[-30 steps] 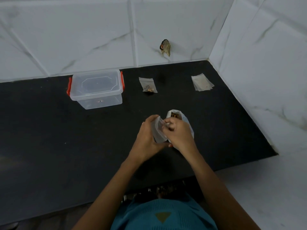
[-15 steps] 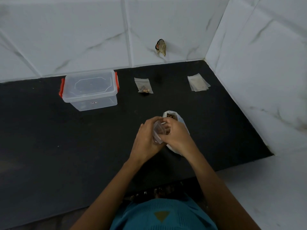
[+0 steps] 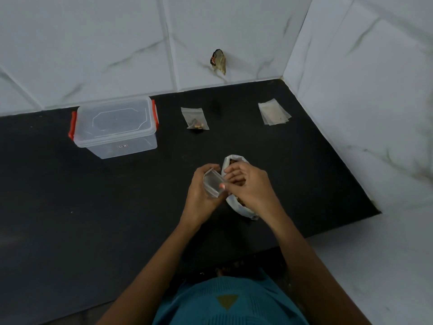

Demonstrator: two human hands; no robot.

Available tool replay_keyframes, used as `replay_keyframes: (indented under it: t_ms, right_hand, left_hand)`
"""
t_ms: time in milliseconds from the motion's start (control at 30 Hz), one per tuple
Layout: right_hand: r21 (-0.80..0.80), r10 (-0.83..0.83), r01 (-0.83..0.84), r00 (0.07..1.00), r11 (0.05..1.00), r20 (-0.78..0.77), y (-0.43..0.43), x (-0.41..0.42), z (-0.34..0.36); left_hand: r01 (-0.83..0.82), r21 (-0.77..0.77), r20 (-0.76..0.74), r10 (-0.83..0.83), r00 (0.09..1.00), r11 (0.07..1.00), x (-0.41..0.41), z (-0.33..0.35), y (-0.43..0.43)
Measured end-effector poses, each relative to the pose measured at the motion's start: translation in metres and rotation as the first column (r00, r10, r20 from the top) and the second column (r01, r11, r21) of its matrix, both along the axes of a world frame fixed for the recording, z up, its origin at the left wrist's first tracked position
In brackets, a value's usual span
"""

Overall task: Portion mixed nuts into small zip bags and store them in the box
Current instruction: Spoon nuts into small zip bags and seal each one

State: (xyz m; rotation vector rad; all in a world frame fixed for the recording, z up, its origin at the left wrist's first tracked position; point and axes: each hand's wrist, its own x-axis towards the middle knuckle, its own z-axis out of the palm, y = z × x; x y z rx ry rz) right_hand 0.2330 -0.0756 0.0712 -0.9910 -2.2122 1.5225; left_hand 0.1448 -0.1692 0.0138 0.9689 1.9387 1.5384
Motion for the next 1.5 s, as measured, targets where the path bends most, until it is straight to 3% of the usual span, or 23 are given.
replay_keyframes:
  t_ms: [100, 267, 533, 767, 867, 1000, 1100, 1267, 1400, 1500]
  right_hand:
    - [-0.007, -0.085, 0.085, 0.996, 0.996, 0.007, 0.007, 0.007, -0.008]
    - [0.097, -0.185, 0.169, 0.962, 0.981, 0.2, 0.021, 0.027, -0.036]
    - [0.33, -0.286, 0.169, 0.895, 0.928, 0.343, 0.012, 0.036, -0.065]
    - [0.38, -0.306, 0.114, 0.814, 0.918, 0.494, 0.014, 0.039, -0.063]
    - [0.281, -0.323, 0.216, 0.844, 0.935, 0.427, 0.018, 0.042, -0.061]
    - [0.008, -0.386, 0.393, 0.9, 0.92, 0.2, 0.026, 0.048, -0.05]
    - [-0.028, -0.44, 0.442, 0.896, 0.897, 0.056, 0.029, 0.056, -0.044]
    - [0.082, -0.457, 0.462, 0.887, 0.883, -0.07, 0.024, 0.067, -0.043]
    - [0.33, -0.338, 0.351, 0.936, 0.876, -0.099, 0.018, 0.074, -0.043]
    - [0.419, -0.256, 0.26, 0.964, 0.87, -0.066, 0.012, 0.076, -0.046]
  left_hand:
    - [0.003, 0.003, 0.005, -0.003, 1.0, 1.0, -0.003, -0.004, 0.0]
    - [0.01, -0.03, -0.01, -0.01, 1.0, 1.0, -0.008, -0.013, -0.005]
    - [0.025, -0.134, 0.013, -0.023, 1.0, 0.991, -0.007, -0.029, -0.007]
    - [0.033, -0.159, -0.032, -0.039, 0.999, 0.987, -0.003, -0.031, -0.005]
    - [0.058, -0.137, -0.042, -0.065, 0.997, 0.989, -0.002, -0.03, -0.005]
    - [0.079, -0.157, 0.007, -0.079, 0.997, 0.984, -0.002, -0.028, -0.006]
    - [0.107, -0.188, 0.044, -0.101, 0.994, 0.976, -0.001, -0.026, -0.007]
    - [0.152, -0.263, 0.069, -0.138, 0.988, 0.953, 0.003, -0.023, -0.009]
    - [0.192, -0.321, 0.095, -0.17, 0.981, 0.928, 0.006, -0.02, -0.011]
    - [0.229, -0.36, 0.109, -0.203, 0.973, 0.904, 0.009, -0.019, -0.012]
